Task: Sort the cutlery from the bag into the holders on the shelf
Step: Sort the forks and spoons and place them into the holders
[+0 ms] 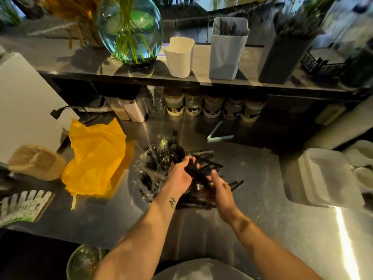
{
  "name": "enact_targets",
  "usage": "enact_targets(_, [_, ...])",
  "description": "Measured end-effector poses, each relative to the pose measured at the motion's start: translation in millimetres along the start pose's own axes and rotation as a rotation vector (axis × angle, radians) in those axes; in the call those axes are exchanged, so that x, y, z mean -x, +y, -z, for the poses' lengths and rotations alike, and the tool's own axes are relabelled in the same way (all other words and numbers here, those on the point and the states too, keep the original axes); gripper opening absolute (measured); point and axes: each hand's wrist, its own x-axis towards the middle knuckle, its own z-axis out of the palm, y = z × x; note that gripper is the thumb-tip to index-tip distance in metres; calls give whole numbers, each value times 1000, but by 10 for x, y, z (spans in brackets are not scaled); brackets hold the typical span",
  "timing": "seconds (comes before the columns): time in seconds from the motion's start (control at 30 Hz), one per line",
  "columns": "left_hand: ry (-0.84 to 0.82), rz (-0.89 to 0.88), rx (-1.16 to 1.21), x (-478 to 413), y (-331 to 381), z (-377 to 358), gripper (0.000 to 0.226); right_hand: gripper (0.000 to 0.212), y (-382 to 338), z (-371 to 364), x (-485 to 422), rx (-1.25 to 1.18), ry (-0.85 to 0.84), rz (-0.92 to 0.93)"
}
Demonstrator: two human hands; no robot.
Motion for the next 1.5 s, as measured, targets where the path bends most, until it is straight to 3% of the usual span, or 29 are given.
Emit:
enact_targets(0.13, [-43, 63, -25, 75, -41, -131, 10, 65, 13, -222, -59, -237, 261, -118])
enact_targets(0.33, [-9, 76, -140, 178, -117, -169, 12, 52, -170, -415, -67, -528, 280, -194])
enact_targets(0.6, [-71, 1, -362, 263, 61, -94, 16, 37, -88, -571, -48, -341, 97, -165])
enact_targets(0.73, [-155, 23, -558, 375, 130, 14, 13, 36, -261, -489, -97, -282, 122, -14])
enact_targets(0.8, [-173, 37, -639, 405, 112, 64, 22, 40, -364, -451, -110, -194, 82, 41])
enact_targets(0.9, [-225, 52, -709, 425, 50, 89, 34, 26, -439, -424, -82, -48, 74, 136])
enact_targets(1.03, [-279, 21, -726, 504, 30, 119, 30, 22, -401, -346, -31, -95, 70, 161])
enact_targets(1.5, [-372, 45, -761, 599, -48, 160, 28, 39, -351, -247, 134, -204, 48, 104])
